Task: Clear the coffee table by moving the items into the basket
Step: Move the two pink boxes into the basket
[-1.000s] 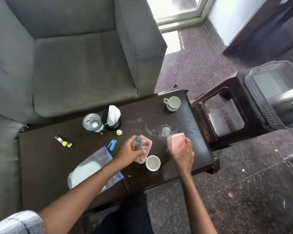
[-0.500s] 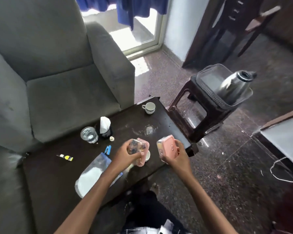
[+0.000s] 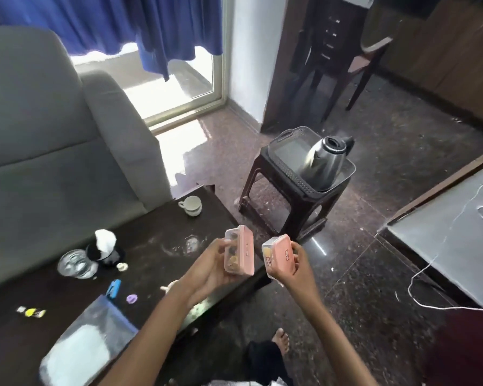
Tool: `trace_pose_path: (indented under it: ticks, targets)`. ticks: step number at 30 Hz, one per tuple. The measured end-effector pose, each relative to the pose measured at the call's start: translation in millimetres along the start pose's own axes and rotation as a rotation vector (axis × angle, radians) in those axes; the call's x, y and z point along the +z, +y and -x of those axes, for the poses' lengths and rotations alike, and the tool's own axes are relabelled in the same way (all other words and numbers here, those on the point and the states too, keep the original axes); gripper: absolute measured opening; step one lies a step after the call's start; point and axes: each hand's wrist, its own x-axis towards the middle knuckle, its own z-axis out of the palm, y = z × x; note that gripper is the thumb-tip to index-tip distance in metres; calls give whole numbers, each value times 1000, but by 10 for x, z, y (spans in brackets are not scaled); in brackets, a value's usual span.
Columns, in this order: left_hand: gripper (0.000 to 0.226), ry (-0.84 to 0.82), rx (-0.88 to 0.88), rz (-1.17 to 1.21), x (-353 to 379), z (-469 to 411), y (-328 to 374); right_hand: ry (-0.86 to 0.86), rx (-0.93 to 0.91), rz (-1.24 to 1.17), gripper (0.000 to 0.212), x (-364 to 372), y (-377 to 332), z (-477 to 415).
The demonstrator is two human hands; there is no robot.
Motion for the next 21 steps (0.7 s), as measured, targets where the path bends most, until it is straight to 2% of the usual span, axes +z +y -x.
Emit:
trace_pose_path:
  ticks: [3, 7, 12, 16, 18, 21]
  targets:
    - [36, -113, -90, 169, 492, -339, 42, 6, -27, 8, 85, -557, -28, -355]
    - [65, -189, -97, 281, 960, -818, 64, 14, -82, 44, 75, -1244, -144, -775]
    - [81, -280, -69, 243, 1277, -1241, 195, -7, -58, 28, 75, -1774, -189, -1281]
    - [72, -159, -18, 309, 1419, -1605, 329, -30, -73, 86, 89, -1930, -197, -1687]
    - [53, -11, 17, 384, 1445, -1852, 412, -40, -86, 92, 101, -1978, -245, -1925]
    - [31, 133, 40, 422, 1414, -2240, 565, -56, -90, 94, 90, -2042, -295, -2323]
